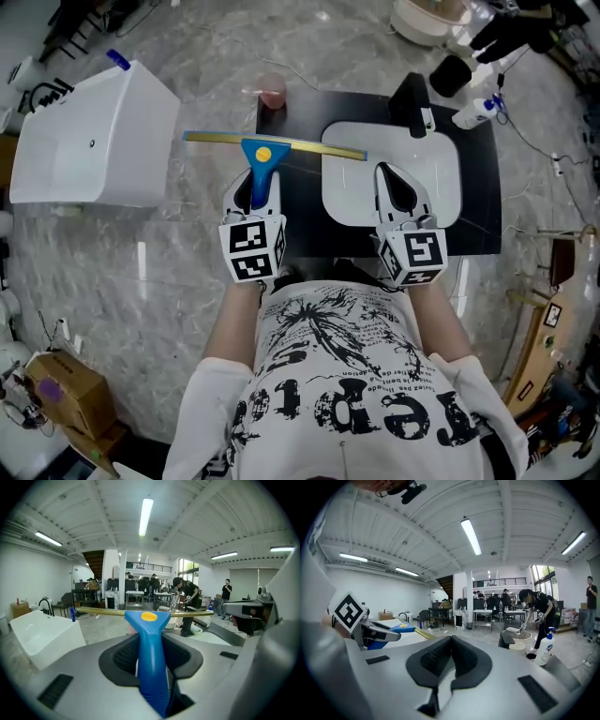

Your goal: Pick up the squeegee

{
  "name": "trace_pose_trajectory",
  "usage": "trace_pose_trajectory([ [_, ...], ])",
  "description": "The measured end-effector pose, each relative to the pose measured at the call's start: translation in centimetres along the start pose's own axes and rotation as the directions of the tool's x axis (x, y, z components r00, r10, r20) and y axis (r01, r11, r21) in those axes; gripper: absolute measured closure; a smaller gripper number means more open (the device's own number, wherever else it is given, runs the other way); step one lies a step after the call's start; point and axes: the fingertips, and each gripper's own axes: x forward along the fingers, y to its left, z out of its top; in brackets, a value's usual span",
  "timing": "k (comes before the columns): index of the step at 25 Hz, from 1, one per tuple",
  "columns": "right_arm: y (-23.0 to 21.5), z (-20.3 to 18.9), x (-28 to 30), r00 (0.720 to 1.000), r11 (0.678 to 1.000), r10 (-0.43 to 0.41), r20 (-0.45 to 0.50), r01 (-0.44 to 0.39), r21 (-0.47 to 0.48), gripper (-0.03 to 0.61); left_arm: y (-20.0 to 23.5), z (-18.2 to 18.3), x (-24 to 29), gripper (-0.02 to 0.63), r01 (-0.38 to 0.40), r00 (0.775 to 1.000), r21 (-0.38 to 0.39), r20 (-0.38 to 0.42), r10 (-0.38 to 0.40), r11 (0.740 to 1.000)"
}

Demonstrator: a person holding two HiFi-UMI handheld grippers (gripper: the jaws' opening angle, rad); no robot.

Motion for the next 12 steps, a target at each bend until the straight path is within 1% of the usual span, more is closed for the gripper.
trace_pose_trajectory([
  [5,0.0,3.5,-1.4,0.997,1.000,-0.017,0.074,0.016,0.021,0.565,0.0,5.3,-2.1,0.472,0.027,0.992,0.025,0.122,-0.030,0.999],
  [9,0.2,6.0,-2.8,0.991,0.999,-0.035,0.129,0.036,-0.003,0.565,-0.3,9.2,-4.6,0.472,0.045,0.973,0.053,0.223,-0.056,0.998],
  [12,0.3,7.4,-3.8,0.986,0.999,-0.047,0.162,0.048,-0.004,0.565,-0.6,11.5,-6.4,0.472,0.057,0.956,0.079,0.282,-0.077,0.995],
])
